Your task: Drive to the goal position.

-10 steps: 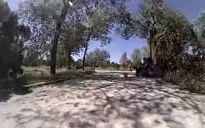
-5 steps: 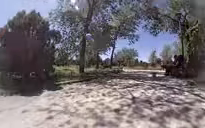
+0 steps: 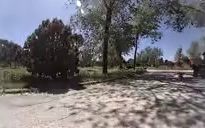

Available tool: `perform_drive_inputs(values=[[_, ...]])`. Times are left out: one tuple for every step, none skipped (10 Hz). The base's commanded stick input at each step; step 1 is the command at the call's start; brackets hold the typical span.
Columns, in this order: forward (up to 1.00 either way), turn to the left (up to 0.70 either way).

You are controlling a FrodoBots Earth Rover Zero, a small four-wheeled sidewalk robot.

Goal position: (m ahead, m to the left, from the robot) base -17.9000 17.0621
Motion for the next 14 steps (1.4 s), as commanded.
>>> perform_drive_inputs(values=[[0.00, 0.70], [0.00, 0.70], [0.00, 0.70], [0.00, 0.70], [0.00, 0.70], [0.00, 0.70], [0.00, 0.70], [0.00, 0.70], [0.00, 0.70], [0.00, 0.70], [0.00, 0.70], [0.00, 0.70], [0.00, 0.70], [0.00, 0.70]])
